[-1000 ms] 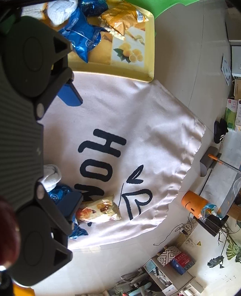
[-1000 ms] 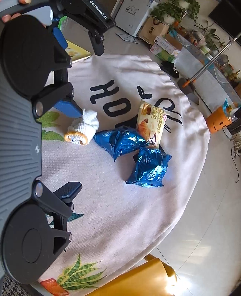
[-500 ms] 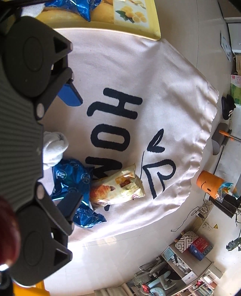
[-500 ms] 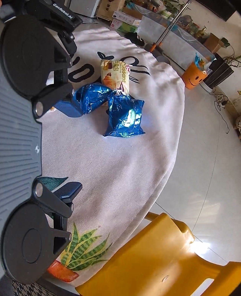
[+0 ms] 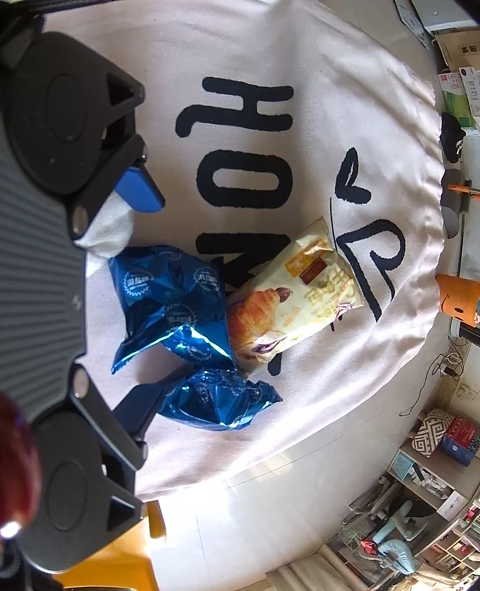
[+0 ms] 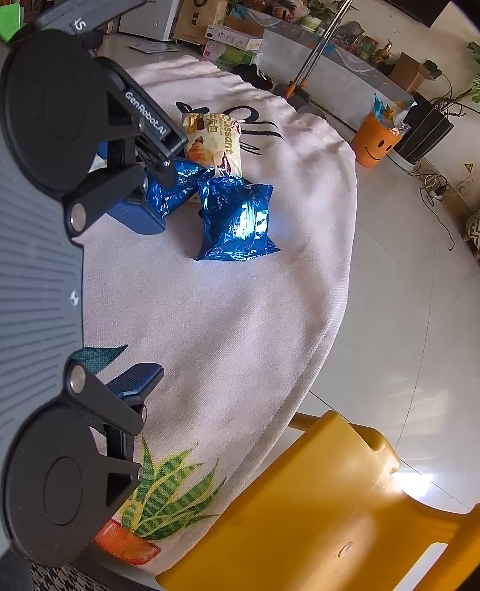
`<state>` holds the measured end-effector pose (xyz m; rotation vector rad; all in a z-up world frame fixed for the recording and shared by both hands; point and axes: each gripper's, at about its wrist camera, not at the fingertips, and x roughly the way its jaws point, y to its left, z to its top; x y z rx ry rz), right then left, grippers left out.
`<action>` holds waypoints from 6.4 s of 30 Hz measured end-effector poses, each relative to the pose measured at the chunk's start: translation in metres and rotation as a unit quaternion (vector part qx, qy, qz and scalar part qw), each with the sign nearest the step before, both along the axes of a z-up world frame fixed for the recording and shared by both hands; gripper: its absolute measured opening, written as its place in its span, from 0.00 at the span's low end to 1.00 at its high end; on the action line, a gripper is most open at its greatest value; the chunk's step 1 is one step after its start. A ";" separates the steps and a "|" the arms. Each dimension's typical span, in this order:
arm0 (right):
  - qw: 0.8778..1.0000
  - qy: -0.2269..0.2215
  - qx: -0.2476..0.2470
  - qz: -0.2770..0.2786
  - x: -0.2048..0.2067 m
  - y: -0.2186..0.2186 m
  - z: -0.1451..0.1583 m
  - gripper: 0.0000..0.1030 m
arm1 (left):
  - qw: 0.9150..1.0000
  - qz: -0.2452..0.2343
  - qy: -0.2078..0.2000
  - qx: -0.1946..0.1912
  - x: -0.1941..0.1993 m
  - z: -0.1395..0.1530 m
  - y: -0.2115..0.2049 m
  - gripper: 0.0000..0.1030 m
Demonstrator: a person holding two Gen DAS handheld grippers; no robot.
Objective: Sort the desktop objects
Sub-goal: 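Move both grippers back over the items on the cloth, then grasp a white glove with the right gripper while the left approaches a blue foil pack, then close the left gripper on the blue foil pack while the right holds the glove, then lift the blue pack with the left gripper toward the tray while the right carries the glove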
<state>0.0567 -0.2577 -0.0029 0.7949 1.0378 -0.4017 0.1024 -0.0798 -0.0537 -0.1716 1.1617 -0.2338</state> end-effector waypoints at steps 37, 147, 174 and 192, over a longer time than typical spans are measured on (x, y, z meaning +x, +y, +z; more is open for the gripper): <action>0.986 -0.023 0.014 0.167 0.027 0.053 -0.014 0.75 | 0.985 0.163 0.057 -0.021 0.014 -0.016 0.097 1.00; 0.963 0.002 -0.050 0.266 0.031 0.126 -0.053 0.53 | 0.990 -0.033 -0.014 0.136 0.001 -0.040 0.053 1.00; 0.969 -0.002 -0.030 0.247 0.032 0.121 -0.050 0.51 | 0.984 -0.080 -0.045 0.155 -0.004 -0.023 0.046 0.66; 0.971 -0.029 -0.009 0.235 0.034 0.115 -0.035 0.50 | 0.987 -0.029 -0.049 0.148 0.011 -0.011 0.058 0.65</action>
